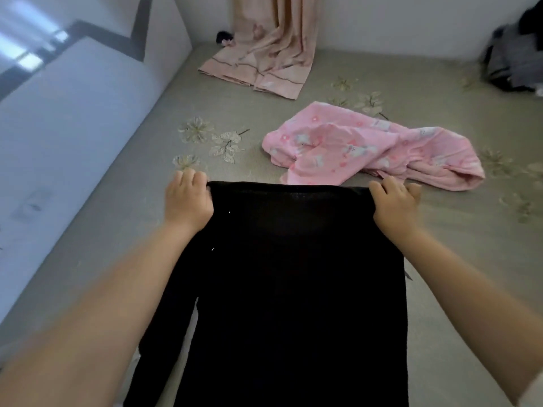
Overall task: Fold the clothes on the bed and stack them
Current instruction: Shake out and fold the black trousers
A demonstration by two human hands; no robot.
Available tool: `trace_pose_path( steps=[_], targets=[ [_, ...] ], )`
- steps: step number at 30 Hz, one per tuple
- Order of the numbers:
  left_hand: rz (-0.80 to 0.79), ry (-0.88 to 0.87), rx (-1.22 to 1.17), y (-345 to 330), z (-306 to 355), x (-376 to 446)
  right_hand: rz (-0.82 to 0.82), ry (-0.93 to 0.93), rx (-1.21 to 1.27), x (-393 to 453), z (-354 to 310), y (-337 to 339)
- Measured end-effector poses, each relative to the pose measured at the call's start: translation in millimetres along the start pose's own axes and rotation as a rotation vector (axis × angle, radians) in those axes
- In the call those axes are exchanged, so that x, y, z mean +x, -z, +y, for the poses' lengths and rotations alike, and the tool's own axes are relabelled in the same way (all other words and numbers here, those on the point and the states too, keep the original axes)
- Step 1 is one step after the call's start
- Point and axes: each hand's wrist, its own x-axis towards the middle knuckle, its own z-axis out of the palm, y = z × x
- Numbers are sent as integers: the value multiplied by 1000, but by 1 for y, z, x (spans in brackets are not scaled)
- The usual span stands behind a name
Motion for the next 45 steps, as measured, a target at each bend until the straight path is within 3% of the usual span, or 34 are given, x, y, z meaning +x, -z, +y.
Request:
trace_pose_path(
  steps=[8, 12, 16, 22, 27, 33, 38, 41, 45],
  targets=[
    [67, -84, 28, -65, -8, 95, -139, -72, 34, 66, 12, -79],
    [-98, 39, 129, -130, -15, 132, -285, -228, 56, 78, 4, -147],
    [-355, 31, 82, -199, 0, 81, -498, -245, 155, 10, -51, -187],
    [-470, -58, -171, -244, 26, -39, -594, -314, 121, -118, -92, -164],
    [-611, -133, -71, -258, 34, -91, -657, -432, 57, -178, -76, -137],
    [-607, -122, -61, -255, 38, -87, -578, -412, 111, -164, -33, -138],
    [-477, -275, -114, -245, 76, -86, -530, -366, 200, -151, -28, -133],
    [-560, -201, -189, -250, 104, -86, -656, -394, 125, -164, -50, -122],
    [-589, -196, -38, -267, 112, -90, -797, -597, 237, -170, -43, -132]
  ],
)
